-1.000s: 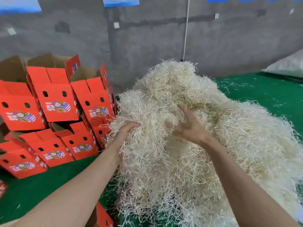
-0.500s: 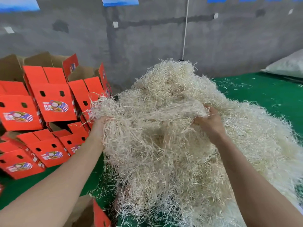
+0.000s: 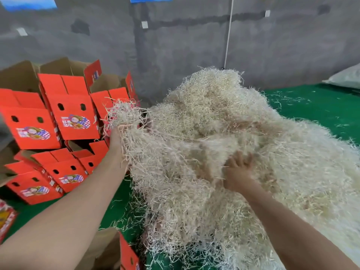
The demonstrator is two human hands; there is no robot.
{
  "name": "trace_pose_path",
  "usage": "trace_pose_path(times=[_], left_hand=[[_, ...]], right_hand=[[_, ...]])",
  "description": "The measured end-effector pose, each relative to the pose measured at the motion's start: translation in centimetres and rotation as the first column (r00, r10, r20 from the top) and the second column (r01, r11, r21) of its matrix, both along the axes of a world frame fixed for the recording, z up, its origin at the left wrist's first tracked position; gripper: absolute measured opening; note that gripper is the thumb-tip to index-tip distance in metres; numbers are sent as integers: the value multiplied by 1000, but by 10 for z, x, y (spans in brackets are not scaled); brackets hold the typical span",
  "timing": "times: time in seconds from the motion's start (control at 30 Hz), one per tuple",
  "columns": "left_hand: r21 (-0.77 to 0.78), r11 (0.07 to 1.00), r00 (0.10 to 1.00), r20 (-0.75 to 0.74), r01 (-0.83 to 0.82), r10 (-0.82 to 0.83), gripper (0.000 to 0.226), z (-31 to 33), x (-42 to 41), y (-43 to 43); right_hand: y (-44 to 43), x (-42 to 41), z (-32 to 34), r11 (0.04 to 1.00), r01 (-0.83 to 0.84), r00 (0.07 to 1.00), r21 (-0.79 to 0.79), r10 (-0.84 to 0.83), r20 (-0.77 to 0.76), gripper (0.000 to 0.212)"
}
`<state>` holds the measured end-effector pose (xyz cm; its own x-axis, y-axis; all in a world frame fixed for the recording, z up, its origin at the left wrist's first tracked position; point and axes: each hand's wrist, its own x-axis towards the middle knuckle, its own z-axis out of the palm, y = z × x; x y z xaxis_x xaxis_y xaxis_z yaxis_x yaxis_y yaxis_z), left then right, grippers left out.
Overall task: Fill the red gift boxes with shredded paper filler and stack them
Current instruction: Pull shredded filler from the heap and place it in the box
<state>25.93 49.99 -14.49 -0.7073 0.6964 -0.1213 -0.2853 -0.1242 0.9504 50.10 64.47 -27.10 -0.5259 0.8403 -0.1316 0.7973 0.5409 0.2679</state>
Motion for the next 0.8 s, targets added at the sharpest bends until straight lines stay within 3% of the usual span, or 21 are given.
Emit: trace_pose_path(times=[0.1, 0.17, 0.23, 0.3, 0.37, 0.4, 0.47, 0.53, 0.6, 0.67, 0.7, 0.77, 0.8], left_hand=[[-137, 990, 967, -254, -33, -3, 16, 3, -5, 0], [-339, 939, 907, -376, 56, -190, 10, -19, 4, 0], [-535, 824, 811, -390, 186, -436, 45, -55, 27, -2], [-719, 654, 596, -424, 236, -682, 88, -93, 57, 1], [-806, 557, 362, -468, 200, -806, 101, -126, 83, 3], [-836, 528, 275, -477, 150, -835, 97, -142, 90, 4], [-850, 527, 185, -519, -6, -835, 56, -158, 91, 3], [-800, 595, 238, -595, -81, -768, 21, -153, 79, 6], [-713, 701, 491, -611, -3, -621, 27, -128, 60, 16], [-541, 834, 794, -457, 111, -402, 19, -88, 40, 26], [-458, 873, 876, -338, 167, -345, 16, -69, 32, 28], [-271, 940, 947, -184, 208, -262, 14, -36, 20, 26], [-187, 964, 962, -161, 188, -219, 10, -23, 17, 22]], right_hand=[[14, -11, 6, 998, 61, 996, 3, -61, -62, 47], [16, -29, 16, 1000, 24, 985, -8, -25, -172, 46], [13, -43, 27, 1000, -4, 965, 10, 7, -263, 40], [9, -50, 34, 1000, -3, 957, -1, 3, -288, 32], [1, -55, 41, 999, 10, 957, -30, -18, -288, 34], [-3, -55, 47, 999, -3, 953, -54, -14, -302, 41], [-9, -51, 63, 987, -62, 924, -148, 1, -382, 53], [-12, -41, 83, 963, -139, 883, -233, 14, -469, 55], [-15, -31, 101, 968, -210, 762, -136, 75, -644, 40], [-24, -28, 113, 990, -136, 465, 43, 102, -880, 27], [-31, -29, 117, 994, -96, 298, 53, 79, -951, 26], [-39, -36, 118, 980, -177, 101, -96, -79, -992, 24], [-42, -39, 116, 938, -278, 81, -205, -190, -979, 21]])
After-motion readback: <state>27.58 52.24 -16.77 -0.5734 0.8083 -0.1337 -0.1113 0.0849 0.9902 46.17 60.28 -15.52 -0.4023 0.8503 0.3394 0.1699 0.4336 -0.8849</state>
